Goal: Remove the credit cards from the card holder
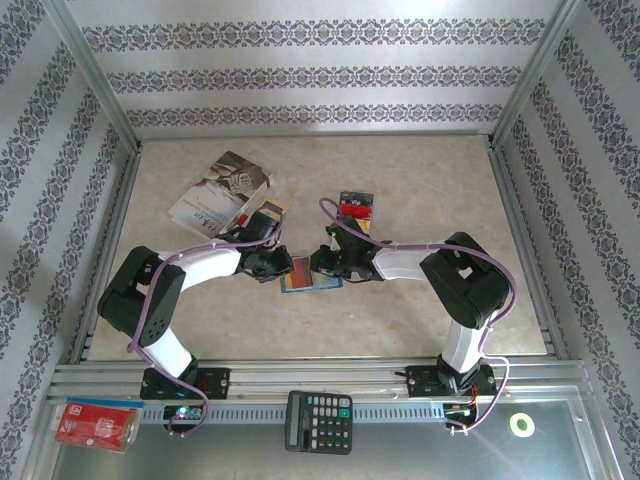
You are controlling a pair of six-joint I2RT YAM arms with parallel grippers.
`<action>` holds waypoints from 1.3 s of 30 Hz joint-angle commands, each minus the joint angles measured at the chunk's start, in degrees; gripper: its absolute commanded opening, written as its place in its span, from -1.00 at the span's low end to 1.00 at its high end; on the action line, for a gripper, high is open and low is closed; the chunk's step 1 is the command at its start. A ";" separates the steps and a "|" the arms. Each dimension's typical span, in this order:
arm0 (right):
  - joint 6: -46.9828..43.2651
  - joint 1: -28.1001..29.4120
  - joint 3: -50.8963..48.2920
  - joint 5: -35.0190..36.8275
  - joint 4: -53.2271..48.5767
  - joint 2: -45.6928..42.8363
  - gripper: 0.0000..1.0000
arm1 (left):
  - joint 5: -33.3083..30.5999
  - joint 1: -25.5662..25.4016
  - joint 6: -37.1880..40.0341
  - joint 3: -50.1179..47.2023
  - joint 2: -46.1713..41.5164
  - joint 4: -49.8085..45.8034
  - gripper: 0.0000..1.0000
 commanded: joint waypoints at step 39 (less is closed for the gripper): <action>0.34 -3.23 0.03 -10.48 4.87 4.27 -0.73 | -6.45 -0.69 8.04 4.81 5.76 -11.88 -0.91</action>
